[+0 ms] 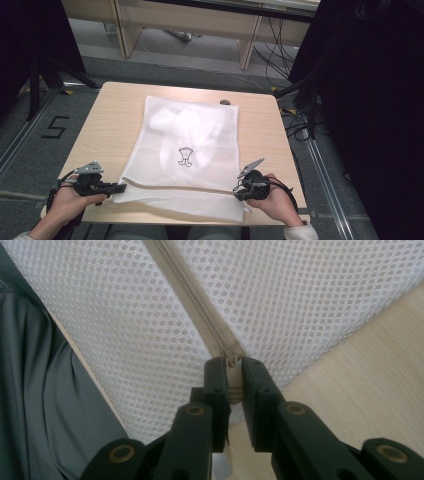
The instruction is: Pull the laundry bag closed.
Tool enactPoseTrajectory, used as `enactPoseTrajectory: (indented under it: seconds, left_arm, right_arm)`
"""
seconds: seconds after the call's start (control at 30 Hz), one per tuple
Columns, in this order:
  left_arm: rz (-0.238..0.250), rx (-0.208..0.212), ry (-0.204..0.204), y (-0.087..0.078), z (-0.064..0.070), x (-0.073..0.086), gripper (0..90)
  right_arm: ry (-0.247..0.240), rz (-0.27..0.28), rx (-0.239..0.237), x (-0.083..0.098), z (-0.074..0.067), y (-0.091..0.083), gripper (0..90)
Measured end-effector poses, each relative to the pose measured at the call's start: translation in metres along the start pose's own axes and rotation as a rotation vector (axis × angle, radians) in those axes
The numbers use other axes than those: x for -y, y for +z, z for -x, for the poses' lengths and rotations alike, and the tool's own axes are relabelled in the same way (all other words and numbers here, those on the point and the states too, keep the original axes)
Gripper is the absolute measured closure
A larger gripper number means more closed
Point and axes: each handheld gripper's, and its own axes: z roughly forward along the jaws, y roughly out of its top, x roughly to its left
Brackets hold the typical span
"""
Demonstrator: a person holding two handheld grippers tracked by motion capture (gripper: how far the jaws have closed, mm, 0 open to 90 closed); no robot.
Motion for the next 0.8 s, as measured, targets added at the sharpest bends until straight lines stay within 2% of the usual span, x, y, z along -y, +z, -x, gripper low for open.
enactPoseTrajectory:
  seconds: [0.03, 0.1, 0.13, 0.17, 0.33, 0.43, 0.53, 0.57, 0.6, 0.63, 0.67, 0.73, 0.77, 0.8]
  left_arm:
    - [0.013, -0.004, -0.002, 0.0010, 0.0004, 0.0005, 85.6]
    - [-0.005, -0.008, 0.008, 0.0003, 0.0002, 0.0002, 85.6]
    - [0.013, -0.011, 0.006, 0.0018, 0.0008, 0.0009, 85.6]
    - [-0.011, -0.006, 0.011, 0.0006, 0.0003, 0.0000, 85.6]
    - [-0.012, -0.007, 0.010, 0.0022, 0.0011, 0.0009, 84.9]
    - [-0.020, -0.011, 0.027, 0.0022, 0.0007, 0.0012, 81.7]
    - [-0.012, -0.036, 0.059, 0.0028, 0.0013, 0.0015, 74.0]
    - [-0.012, -0.048, 0.084, 0.0020, 0.0010, 0.0015, 70.6]
    - [-0.004, -0.053, 0.093, 0.0019, 0.0015, 0.0014, 66.7]
    - [0.023, -0.069, 0.112, 0.0025, 0.0021, 0.0014, 63.4]
    - [0.012, -0.070, 0.137, 0.0005, 0.0008, 0.0003, 59.6]
    - [0.064, -0.095, 0.122, 0.0018, 0.0031, -0.0001, 52.6]
    - [0.070, -0.099, 0.136, 0.0006, 0.0024, -0.0013, 49.0]
    - [0.087, -0.106, 0.148, 0.0000, 0.0022, -0.0021, 47.3]
  right_arm:
    - [0.000, 0.001, 0.004, 0.0002, 0.0007, 0.0005, 82.3]
    - [-0.003, -0.003, 0.001, 0.0001, 0.0013, 0.0010, 82.3]
    - [-0.005, -0.002, 0.009, -0.0001, 0.0011, 0.0017, 82.2]
    - [-0.001, -0.005, 0.006, -0.0001, 0.0007, 0.0016, 82.2]
    - [-0.009, -0.003, 0.004, 0.0002, 0.0004, 0.0019, 82.0]
    - [0.010, 0.014, 0.004, 0.0005, -0.0013, 0.0020, 81.0]
    - [-0.010, 0.032, 0.032, 0.0009, 0.0002, 0.0002, 77.3]
    - [0.011, 0.024, 0.040, 0.0013, -0.0016, -0.0016, 76.8]
    - [-0.010, 0.042, 0.040, 0.0014, -0.0012, -0.0019, 75.7]
    - [0.003, 0.042, 0.039, 0.0018, -0.0024, -0.0032, 74.9]
    - [0.000, 0.053, 0.043, 0.0020, -0.0021, -0.0037, 73.9]
    - [0.007, 0.076, 0.053, 0.0026, -0.0016, -0.0042, 71.0]
    - [0.024, 0.092, 0.051, 0.0031, -0.0022, -0.0045, 68.4]
    - [0.026, 0.111, 0.072, 0.0032, -0.0005, -0.0047, 66.4]
